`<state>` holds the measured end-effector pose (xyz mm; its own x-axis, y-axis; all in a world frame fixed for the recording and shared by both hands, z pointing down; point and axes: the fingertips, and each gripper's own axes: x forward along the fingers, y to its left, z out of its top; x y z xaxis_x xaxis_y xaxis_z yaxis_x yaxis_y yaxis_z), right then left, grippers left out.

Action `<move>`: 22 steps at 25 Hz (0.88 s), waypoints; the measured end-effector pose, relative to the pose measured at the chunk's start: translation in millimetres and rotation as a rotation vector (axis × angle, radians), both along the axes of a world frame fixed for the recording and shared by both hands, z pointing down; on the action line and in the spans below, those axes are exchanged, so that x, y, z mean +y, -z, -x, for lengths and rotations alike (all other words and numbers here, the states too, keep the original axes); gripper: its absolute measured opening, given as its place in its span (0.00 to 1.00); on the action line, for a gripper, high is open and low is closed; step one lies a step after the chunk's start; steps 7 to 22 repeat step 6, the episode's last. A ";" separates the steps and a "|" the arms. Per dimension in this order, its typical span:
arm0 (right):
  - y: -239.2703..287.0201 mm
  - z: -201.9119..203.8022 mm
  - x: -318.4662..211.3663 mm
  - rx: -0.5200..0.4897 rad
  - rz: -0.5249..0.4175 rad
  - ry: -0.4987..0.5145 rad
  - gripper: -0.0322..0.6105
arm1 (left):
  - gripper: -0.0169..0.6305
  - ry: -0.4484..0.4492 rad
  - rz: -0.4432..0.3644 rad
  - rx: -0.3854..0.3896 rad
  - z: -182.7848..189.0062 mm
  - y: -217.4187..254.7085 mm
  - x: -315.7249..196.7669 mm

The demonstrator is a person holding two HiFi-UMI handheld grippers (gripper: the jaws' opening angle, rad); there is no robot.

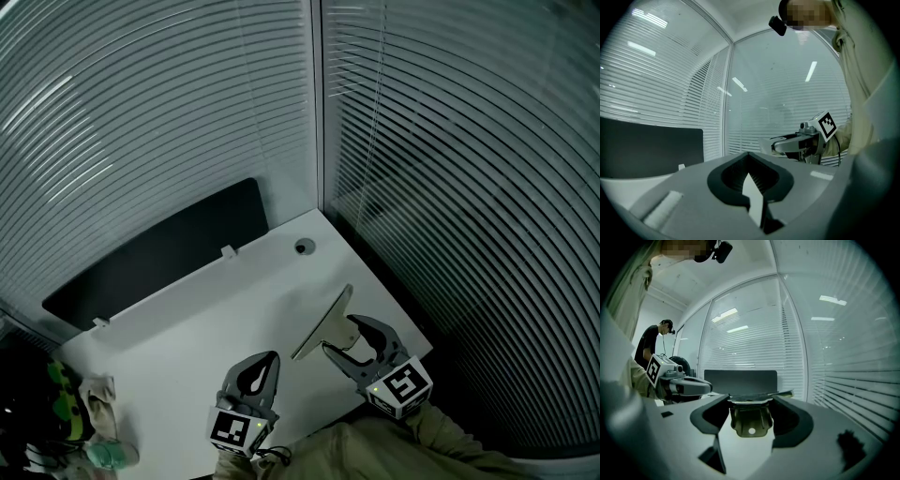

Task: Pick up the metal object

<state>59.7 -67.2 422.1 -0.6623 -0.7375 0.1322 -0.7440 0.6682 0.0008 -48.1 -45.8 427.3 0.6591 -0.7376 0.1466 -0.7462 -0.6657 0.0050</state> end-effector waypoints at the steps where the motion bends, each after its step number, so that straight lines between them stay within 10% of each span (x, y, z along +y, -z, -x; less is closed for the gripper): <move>1: -0.6 0.2 0.0 -0.001 0.000 0.001 0.49 | 0.04 0.000 -0.001 -0.001 0.2 -0.4 -0.3; 22: -0.7 2.1 -0.5 -0.004 -0.002 0.008 0.49 | 0.04 -0.015 -0.040 -0.010 2.6 -1.4 -2.1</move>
